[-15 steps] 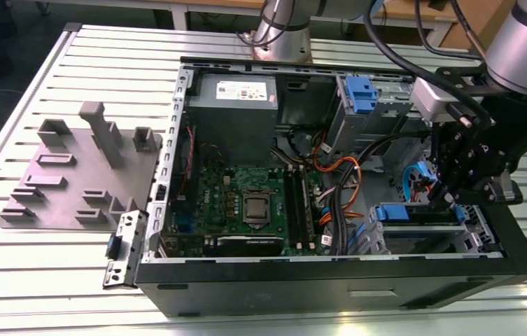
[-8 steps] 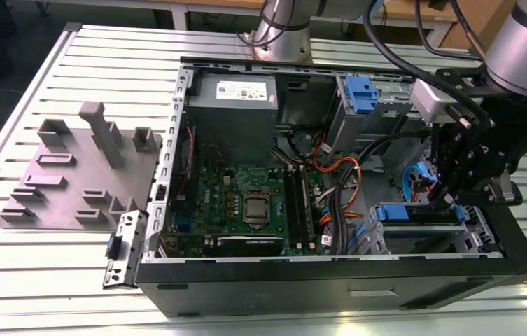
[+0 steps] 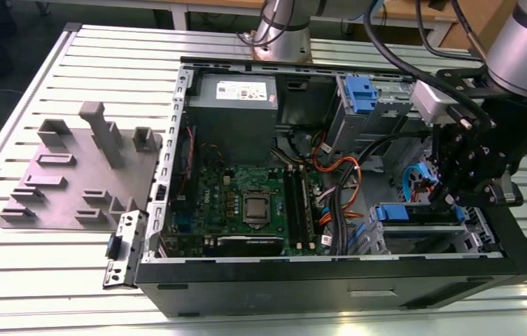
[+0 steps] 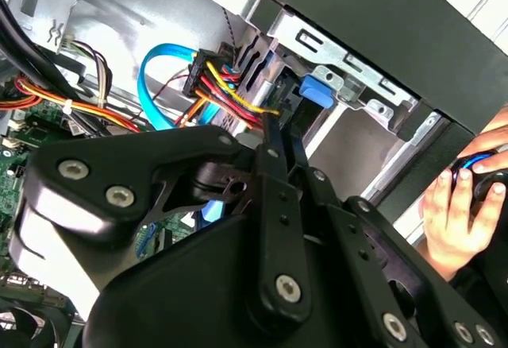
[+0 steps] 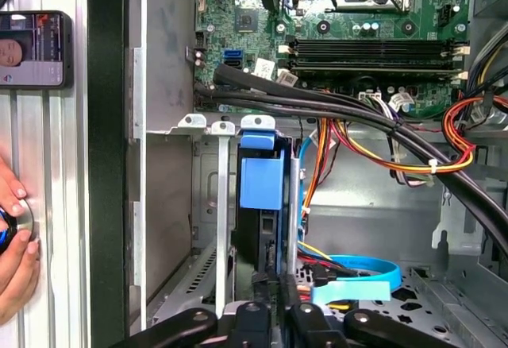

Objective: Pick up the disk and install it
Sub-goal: 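Insert the first disk wire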

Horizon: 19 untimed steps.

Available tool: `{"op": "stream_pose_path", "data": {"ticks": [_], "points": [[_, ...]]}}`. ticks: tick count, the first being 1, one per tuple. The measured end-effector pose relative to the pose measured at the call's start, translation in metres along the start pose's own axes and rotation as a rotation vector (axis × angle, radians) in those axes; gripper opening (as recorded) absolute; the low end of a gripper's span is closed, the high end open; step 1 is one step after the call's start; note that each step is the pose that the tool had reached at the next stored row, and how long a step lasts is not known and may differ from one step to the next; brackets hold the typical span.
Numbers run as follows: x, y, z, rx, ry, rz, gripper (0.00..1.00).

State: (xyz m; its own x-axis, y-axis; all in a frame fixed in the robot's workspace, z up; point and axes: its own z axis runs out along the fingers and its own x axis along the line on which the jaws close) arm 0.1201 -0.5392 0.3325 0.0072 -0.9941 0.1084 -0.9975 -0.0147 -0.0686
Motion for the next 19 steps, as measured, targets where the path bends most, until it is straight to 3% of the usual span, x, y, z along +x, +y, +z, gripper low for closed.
{"op": "stream_pose_path", "data": {"ticks": [19], "points": [[0.0001, 0.0005, 0.0067, -0.0003, -0.0052, 0.004, 0.16]]}}
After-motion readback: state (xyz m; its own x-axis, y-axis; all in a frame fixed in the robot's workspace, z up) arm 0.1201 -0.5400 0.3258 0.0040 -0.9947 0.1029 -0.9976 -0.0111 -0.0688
